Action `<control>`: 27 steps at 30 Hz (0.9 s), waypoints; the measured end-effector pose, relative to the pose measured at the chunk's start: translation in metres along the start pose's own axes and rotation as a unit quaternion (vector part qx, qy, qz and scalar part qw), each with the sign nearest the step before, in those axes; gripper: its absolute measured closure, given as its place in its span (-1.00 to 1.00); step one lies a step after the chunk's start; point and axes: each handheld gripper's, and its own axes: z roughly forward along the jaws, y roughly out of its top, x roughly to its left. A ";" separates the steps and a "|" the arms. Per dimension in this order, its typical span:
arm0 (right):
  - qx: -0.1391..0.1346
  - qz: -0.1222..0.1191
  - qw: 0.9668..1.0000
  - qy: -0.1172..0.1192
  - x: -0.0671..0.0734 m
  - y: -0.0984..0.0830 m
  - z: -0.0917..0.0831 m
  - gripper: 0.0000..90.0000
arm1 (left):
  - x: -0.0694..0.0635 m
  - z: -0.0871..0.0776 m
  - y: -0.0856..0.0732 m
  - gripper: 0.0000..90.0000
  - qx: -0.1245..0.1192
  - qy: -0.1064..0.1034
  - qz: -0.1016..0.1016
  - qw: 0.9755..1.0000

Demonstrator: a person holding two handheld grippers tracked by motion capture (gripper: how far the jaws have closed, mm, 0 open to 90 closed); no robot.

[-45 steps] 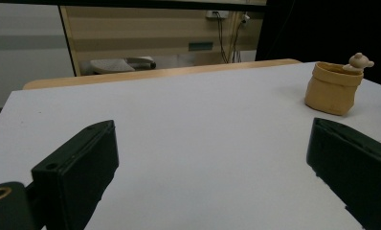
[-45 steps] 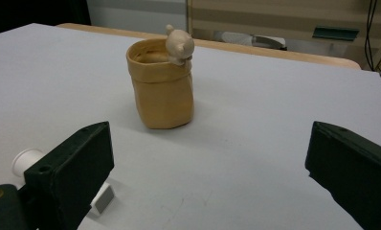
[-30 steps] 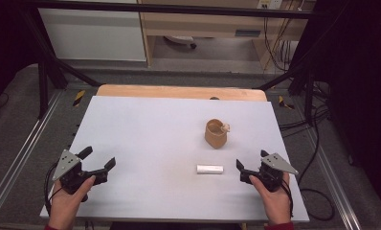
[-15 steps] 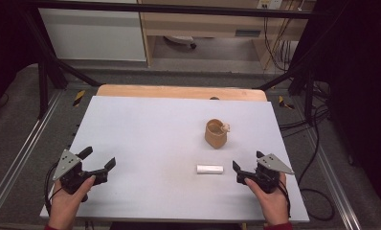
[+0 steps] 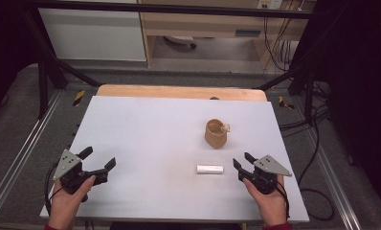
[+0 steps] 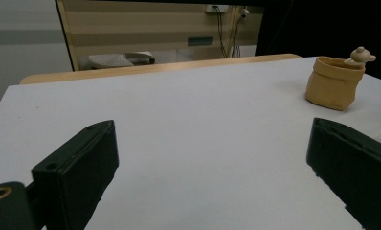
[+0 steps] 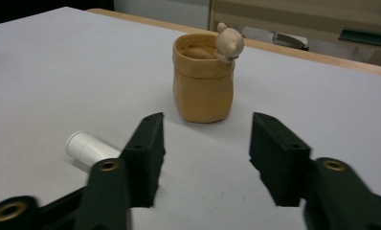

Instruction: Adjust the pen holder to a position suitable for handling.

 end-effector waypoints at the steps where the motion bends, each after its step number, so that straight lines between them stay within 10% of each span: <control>1: 0.000 -0.005 1.000 0.000 0.000 0.000 0.000 0.30 | 0.000 0.000 0.000 -0.91 0.000 0.000 0.000 1.000; 11: 0.020 -0.012 1.000 0.010 0.002 -0.004 0.001 0.99 | 0.000 0.000 0.000 -0.91 0.002 0.001 0.000 1.000; 27: 0.075 0.030 0.996 0.042 0.008 -0.014 0.015 1.00 | 0.000 0.001 -0.001 -0.91 0.005 0.002 0.001 1.000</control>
